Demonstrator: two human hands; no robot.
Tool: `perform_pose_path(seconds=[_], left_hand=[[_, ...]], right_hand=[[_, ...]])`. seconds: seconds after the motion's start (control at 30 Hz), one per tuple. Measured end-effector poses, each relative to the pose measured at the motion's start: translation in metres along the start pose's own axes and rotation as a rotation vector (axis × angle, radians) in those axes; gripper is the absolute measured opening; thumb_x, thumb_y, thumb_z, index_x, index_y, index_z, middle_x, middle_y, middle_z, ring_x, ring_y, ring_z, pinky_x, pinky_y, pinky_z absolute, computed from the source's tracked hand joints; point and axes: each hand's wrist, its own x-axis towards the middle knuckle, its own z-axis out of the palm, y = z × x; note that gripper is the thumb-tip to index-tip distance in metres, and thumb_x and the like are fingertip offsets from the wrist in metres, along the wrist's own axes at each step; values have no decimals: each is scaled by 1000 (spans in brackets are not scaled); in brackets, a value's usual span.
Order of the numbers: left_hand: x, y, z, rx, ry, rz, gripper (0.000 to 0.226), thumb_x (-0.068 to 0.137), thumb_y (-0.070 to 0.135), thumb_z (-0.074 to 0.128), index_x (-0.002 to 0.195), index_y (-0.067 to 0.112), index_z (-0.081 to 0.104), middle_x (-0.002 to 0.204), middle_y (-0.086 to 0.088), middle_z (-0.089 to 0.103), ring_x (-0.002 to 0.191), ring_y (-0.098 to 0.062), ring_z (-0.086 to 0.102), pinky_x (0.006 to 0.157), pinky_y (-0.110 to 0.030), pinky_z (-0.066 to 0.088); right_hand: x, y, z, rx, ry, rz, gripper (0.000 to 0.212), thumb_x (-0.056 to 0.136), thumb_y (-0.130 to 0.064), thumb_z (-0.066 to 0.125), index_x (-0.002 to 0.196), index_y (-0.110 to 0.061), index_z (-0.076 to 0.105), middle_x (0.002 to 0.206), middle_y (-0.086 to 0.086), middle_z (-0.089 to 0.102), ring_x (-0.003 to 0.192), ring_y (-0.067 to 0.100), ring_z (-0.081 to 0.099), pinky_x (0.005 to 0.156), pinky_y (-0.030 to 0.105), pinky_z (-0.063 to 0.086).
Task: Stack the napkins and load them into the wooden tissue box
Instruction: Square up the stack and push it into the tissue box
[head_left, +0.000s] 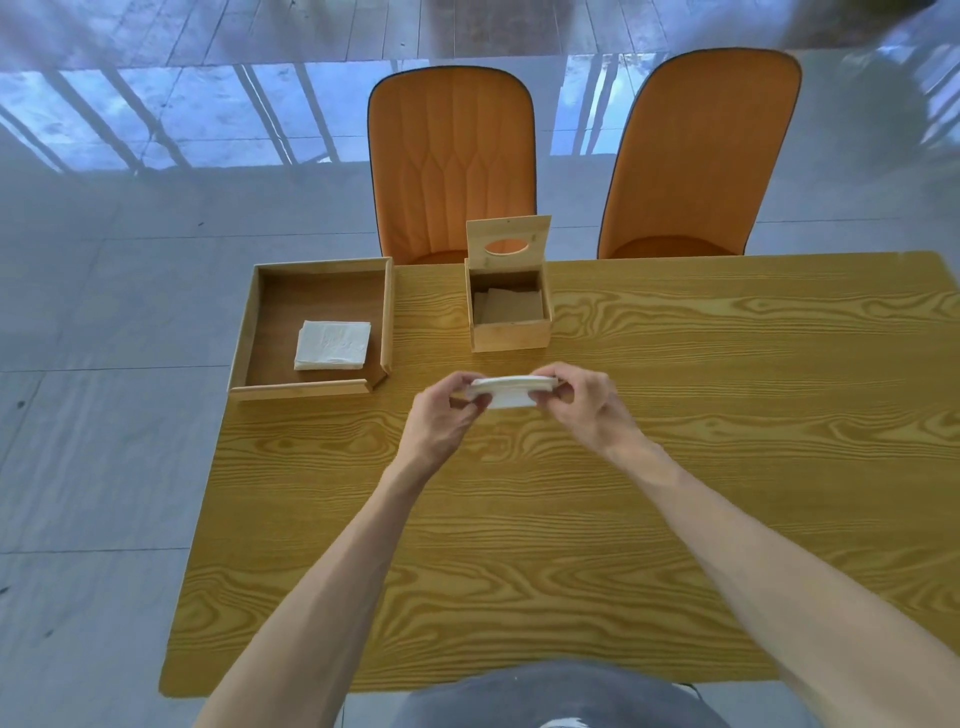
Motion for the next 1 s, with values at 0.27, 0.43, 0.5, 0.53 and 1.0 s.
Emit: perform_pose_path(seconds=[0.27, 0.43, 0.5, 0.53, 1.0], left_hand=[[78, 43, -19, -16, 87, 160, 26, 89, 23, 72, 115, 21, 72, 113, 5, 73, 102, -10, 69, 83, -22, 56], [105, 37, -21, -81, -15, 78, 32, 92, 28, 69, 122, 19, 68, 119, -1, 71, 109, -14, 68, 85, -23, 57], [111, 32, -21, -100, -50, 48, 34, 94, 31, 65, 125, 17, 66, 124, -4, 69, 110, -16, 67, 84, -24, 58], [114, 30, -20, -112, -53, 33, 34, 95, 32, 64, 126, 17, 65, 125, -4, 68, 110, -16, 67, 84, -25, 58], [142, 34, 0, 55, 195, -129, 45, 94, 52, 56, 116, 17, 71, 111, 1, 72, 99, -17, 66, 79, -32, 54]], right_hand=[[84, -17, -36, -50, 186, -100, 19, 88, -15, 69, 106, -17, 72, 102, 1, 75, 84, 15, 67, 79, 32, 56], [106, -3, -29, -43, 158, -33, 21, 90, -17, 67, 111, -15, 71, 105, 3, 75, 83, 11, 65, 80, 32, 57], [109, 1, -27, -19, 135, -4, 23, 91, -20, 67, 113, -13, 71, 106, 4, 75, 82, 8, 64, 79, 23, 54], [110, 3, -26, 0, 120, 13, 25, 92, -22, 67, 114, -12, 71, 108, 5, 75, 83, 9, 65, 78, 21, 53], [134, 16, -25, 105, 85, 264, 44, 94, -46, 59, 119, -11, 63, 107, 7, 72, 93, 19, 68, 80, 37, 57]])
